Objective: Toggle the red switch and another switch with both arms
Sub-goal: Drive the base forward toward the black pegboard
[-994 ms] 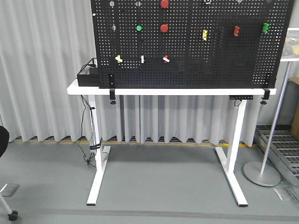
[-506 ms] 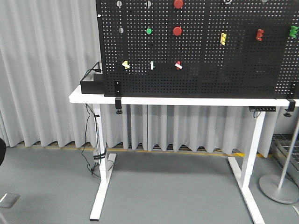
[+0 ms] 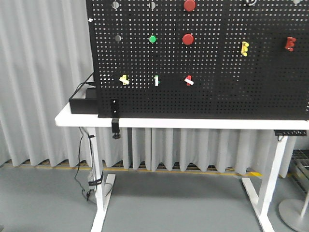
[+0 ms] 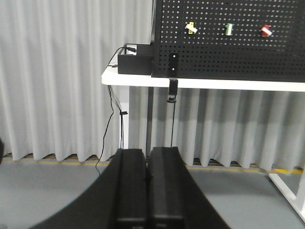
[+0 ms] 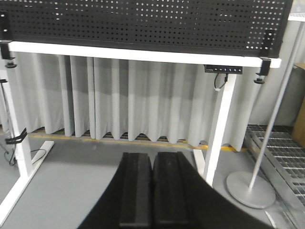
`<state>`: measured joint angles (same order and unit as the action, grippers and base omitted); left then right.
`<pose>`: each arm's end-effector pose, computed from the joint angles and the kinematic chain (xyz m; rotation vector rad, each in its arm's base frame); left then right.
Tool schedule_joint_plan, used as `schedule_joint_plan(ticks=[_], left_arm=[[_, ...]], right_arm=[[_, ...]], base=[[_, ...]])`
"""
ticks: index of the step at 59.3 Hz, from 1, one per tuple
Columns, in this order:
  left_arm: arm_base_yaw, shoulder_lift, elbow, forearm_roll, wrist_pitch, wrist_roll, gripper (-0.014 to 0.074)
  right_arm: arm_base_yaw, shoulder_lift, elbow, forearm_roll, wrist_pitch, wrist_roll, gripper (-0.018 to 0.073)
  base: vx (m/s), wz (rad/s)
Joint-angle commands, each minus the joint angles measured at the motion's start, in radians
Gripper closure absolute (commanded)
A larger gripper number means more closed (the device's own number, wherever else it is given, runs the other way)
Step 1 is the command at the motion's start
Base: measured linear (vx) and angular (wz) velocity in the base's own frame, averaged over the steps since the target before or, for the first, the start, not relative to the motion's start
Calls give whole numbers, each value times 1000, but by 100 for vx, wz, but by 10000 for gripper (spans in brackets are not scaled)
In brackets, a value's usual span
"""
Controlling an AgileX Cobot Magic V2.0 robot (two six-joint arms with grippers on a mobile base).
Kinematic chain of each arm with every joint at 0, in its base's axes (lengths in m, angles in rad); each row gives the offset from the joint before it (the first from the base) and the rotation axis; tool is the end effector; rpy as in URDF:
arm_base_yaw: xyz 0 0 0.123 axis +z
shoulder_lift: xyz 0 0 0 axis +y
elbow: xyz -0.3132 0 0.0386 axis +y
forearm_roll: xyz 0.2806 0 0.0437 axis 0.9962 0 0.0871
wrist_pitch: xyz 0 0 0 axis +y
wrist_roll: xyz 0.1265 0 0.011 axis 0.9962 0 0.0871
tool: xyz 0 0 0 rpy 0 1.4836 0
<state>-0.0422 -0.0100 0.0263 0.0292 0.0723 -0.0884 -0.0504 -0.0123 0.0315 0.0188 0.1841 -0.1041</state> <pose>0.0946 -0.0037 0.1974 -0.0151 1.5726 -0.0780 0.0938 -0.0043 0.1813 -0.0323 1.6875 -0.0992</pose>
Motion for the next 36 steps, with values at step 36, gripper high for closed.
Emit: schedule_joint_plan(ticks=[36], left_arm=[[-2, -9, 18, -7, -85, -8, 594]], right_arm=[[1, -11, 5, -2, -83, -1, 566]], base=[[46, -4]])
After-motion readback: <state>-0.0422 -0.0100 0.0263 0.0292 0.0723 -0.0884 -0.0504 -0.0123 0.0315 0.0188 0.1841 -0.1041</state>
